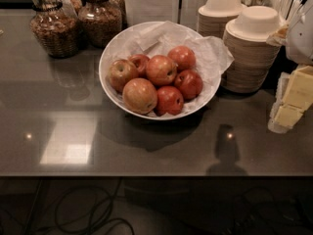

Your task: Pick apple from white bowl

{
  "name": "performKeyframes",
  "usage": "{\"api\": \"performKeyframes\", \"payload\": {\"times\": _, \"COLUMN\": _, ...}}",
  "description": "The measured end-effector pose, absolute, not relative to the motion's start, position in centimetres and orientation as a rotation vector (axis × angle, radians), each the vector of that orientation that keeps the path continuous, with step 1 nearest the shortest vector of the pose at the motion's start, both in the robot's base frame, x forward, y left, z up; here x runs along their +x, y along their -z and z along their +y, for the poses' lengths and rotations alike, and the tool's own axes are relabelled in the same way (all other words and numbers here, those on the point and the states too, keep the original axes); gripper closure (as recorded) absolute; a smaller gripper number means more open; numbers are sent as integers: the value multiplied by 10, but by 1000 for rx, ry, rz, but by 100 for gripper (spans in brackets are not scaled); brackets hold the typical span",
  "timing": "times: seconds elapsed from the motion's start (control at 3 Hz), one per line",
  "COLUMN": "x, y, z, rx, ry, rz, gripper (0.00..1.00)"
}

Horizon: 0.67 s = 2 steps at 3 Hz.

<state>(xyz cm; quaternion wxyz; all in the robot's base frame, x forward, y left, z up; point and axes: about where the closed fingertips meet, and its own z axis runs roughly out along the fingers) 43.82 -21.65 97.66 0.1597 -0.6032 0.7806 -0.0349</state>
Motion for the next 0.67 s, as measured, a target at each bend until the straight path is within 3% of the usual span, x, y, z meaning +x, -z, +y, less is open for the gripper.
{"api": "performKeyframes", "payload": {"times": 0.67, "x": 444, "y": -976, "z": -209, "rx": -1758, "ry": 107, "rz": 2182, "gripper": 0}}
